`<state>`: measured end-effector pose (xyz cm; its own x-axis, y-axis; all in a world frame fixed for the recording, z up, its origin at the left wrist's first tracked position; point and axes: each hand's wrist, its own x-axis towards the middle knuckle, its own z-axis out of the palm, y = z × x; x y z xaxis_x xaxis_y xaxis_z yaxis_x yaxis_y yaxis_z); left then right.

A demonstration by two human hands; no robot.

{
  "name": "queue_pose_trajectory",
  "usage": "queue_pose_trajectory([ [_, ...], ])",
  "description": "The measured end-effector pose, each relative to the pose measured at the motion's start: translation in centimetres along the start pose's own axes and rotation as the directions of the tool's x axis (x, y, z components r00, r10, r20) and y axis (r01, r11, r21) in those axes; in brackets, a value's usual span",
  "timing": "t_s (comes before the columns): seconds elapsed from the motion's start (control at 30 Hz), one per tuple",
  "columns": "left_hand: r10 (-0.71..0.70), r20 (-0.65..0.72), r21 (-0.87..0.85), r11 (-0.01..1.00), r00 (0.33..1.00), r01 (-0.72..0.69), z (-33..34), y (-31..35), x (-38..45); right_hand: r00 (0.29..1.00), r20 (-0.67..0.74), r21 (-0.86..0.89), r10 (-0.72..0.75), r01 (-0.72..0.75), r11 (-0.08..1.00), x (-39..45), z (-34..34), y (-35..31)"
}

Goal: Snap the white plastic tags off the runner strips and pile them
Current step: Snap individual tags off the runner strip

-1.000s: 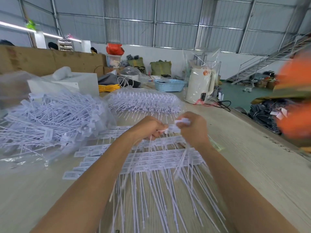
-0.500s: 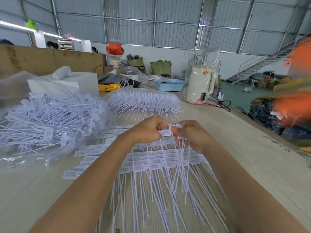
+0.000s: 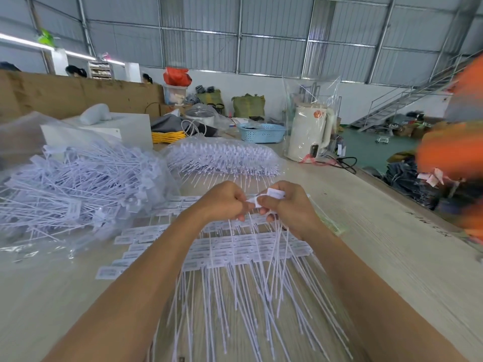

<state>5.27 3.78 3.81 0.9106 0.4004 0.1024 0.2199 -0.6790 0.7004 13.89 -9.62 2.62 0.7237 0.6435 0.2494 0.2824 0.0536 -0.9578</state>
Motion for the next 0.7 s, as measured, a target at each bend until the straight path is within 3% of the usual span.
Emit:
queue_pose_trajectory([
  [0.37,-0.067,-0.023,-0.244,0.968,0.997,0.060,-0.2,0.7,-0.2,0.989,0.055,-0.090,-0.134,0.139,0.986,-0.6,-0.4,-0.8],
  [0.47,-0.169,0.112,-0.351,0.915,0.979,0.198,-0.7,0.7,-0.3,0.981,0.058,-0.106,-0.186,0.192,0.976,-0.5,-0.2,-0.6],
  [0.57,-0.208,0.307,-0.526,0.776,0.929,0.348,-1.1,0.5,-0.6,0.972,0.042,-0.089,-0.233,0.236,0.968,-0.4,-0.4,-0.5],
  [0.7,-0.211,0.226,-0.449,0.844,0.951,0.294,-0.6,1.0,-0.3,0.980,-0.020,-0.048,-0.200,0.199,0.979,-0.1,-0.1,-0.1],
])
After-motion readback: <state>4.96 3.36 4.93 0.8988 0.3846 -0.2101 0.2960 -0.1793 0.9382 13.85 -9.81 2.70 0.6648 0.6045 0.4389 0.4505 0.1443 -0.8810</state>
